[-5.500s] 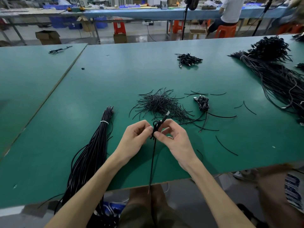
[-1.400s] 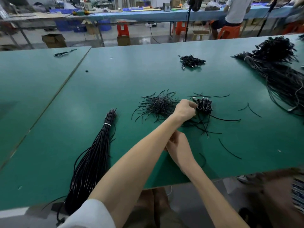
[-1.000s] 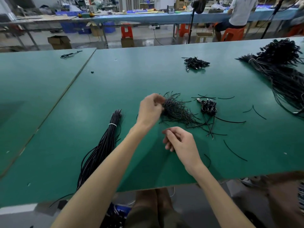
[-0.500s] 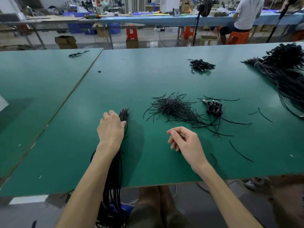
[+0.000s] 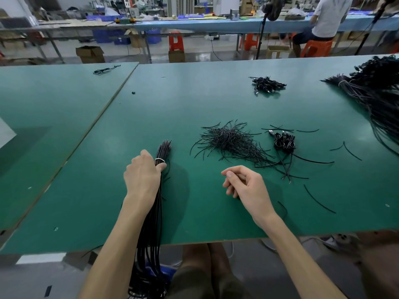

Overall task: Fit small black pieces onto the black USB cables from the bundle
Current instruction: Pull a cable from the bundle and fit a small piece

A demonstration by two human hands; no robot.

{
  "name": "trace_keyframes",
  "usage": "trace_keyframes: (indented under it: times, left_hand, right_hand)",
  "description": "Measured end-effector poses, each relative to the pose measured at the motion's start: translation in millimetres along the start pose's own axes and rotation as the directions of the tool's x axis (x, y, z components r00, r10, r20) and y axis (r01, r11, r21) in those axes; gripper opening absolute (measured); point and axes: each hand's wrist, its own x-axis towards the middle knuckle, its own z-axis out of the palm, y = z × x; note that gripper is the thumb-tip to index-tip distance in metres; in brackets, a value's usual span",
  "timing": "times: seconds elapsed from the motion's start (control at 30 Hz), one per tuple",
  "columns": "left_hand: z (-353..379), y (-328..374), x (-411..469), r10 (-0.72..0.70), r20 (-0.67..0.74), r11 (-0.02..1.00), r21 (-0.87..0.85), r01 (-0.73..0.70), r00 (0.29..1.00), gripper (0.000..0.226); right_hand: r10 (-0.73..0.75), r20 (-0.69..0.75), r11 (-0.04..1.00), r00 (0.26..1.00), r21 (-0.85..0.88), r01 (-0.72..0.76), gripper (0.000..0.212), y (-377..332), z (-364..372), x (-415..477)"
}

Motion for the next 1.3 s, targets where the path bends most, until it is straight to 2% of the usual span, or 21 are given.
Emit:
trace_keyframes:
  times: [0.27,0.5,0.8,0.97,1.3]
  left_hand:
    - [-2.0,-2.2,-6.9,0.014,-0.001,0.998,0.06,-0.014,1.0,0.039]
    - [-0.2,-5.2,-16.2,0.031,-0.051,1.0,0.006,-0.031,0.998,0.036]
    - [-4.9,-5.9,-10.7,-0.013,0.026,0.998,0.069,0.011,1.0,0.041]
    - [-9.3,-5.5,-11.2,-0.02,0.05,0.999,0.042,0.018,0.999,0.04]
    - [-16.5,-4.1,-22.1,0.029,0.009,0.993,0.11,-0.03,1.0,0.046]
  right_hand:
    - [-0.006,0.004,1.0,1.0,0.009,0.006,0.016,-0.3,-0.4,-1.3]
    - [-0.002,0.001,1.0,1.0,0.013,0.002,0.016,0.5,-0.4,-1.4]
    - [0.0,0.005,1.0,1.0,0.005,0.0,0.017,1.1,-0.2,-1.3]
    - [-0.002,0.008,1.0,1.0,0.002,0.002,0.017,1.2,0.0,-1.2]
    - [-0.008,0.007,1.0,1.0,0.004,0.008,0.017,1.6,-0.4,-2.8]
